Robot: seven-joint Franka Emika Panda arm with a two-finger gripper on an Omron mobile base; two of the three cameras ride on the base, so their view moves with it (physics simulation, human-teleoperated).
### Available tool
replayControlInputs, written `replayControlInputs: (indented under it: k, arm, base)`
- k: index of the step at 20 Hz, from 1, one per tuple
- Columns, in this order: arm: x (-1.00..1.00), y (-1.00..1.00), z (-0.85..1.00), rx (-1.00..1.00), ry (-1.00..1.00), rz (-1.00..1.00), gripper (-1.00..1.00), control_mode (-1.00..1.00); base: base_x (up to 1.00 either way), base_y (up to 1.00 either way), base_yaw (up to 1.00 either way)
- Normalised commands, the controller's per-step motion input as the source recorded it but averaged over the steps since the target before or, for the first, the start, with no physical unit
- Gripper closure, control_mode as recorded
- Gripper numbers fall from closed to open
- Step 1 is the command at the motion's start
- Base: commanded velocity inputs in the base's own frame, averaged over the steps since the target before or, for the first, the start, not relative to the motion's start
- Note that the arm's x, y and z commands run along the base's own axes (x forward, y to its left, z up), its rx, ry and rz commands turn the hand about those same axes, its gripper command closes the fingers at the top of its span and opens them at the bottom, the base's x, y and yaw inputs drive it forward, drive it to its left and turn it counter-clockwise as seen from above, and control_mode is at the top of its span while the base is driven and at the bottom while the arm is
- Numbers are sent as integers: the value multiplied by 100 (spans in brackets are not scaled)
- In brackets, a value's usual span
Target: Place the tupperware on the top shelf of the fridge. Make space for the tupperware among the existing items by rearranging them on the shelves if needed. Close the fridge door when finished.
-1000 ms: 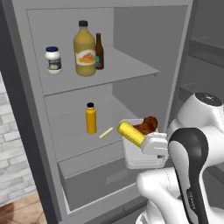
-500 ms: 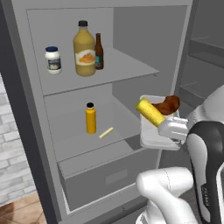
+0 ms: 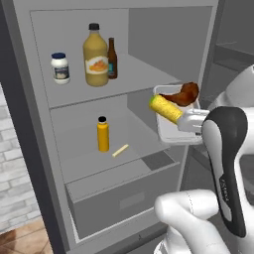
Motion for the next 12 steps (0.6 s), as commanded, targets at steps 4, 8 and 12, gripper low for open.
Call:
replayControlInputs:
  k: [4,8,12]
  arm:
    - [-3,0,23,-7,-26,0,100,-100]
    - [39,0,46,-2,-22,0,100,-100]
    - [82,0,20,0,-2,0,100,-100]
  base:
    - [0,0,0]
    - [0,0,0]
    - [0,0,0]
